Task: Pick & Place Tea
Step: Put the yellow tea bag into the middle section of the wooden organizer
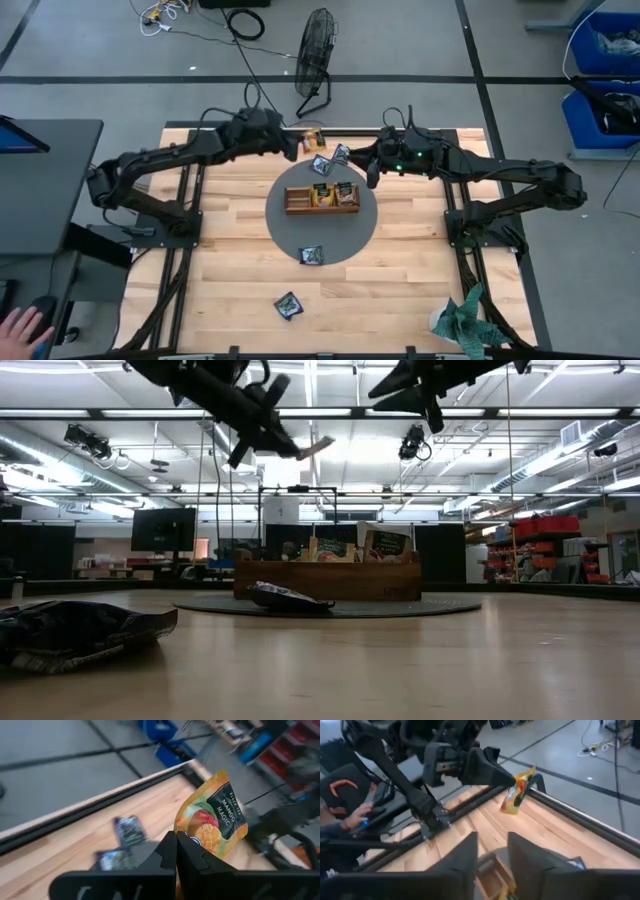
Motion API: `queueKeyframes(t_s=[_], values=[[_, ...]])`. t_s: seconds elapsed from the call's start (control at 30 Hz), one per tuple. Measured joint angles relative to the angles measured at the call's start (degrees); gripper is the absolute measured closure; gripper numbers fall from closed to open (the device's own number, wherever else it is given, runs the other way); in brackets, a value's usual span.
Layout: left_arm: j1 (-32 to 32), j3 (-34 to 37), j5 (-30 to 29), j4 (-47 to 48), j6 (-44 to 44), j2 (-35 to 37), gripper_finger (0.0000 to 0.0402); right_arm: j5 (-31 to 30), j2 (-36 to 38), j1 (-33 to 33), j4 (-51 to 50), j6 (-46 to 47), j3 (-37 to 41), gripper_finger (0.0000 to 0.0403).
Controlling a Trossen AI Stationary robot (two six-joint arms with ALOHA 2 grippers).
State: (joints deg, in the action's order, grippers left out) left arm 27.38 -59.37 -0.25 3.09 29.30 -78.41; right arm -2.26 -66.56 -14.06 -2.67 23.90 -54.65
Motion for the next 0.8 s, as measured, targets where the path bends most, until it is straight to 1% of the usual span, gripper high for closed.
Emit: queueKeyframes(t_s=[0.17, 0.23, 0.33, 0.5, 0.67, 0.8], values=[[-5.30, -0.02, -3.45, -3.23, 0.02, 0.63, 0.0401, 0.05, -1.25, 0.59, 5.14, 1.27, -0.02, 0.0225], [-7.19, -0.02, -3.67, -4.15, 0.02, 0.63, 0.0401, -0.29, -1.63, 0.78, 5.91, 1.66, -0.03, 0.0205], [-9.94, -0.02, -5.52, -5.25, -0.07, 0.63, 0.0401, -0.15, -2.91, 0.79, 7.09, 2.75, -0.02, 0.0189], [-13.11, -0.02, -8.91, -5.83, -2.37, 0.63, 0.0401, 0.80, -5.36, 1.41, 7.60, 4.15, 0.00, 0.0189], [-14.19, -0.02, -9.54, -5.77, -3.00, 0.63, 0.0401, 1.89, -7.27, 2.16, 11.61, 5.99, 0.00, 0.0200], [-14.51, -0.02, -9.64, -5.79, -2.97, 0.63, 0.0401, 1.83, -7.81, 2.14, 11.85, 7.15, 0.00, 0.0214]])
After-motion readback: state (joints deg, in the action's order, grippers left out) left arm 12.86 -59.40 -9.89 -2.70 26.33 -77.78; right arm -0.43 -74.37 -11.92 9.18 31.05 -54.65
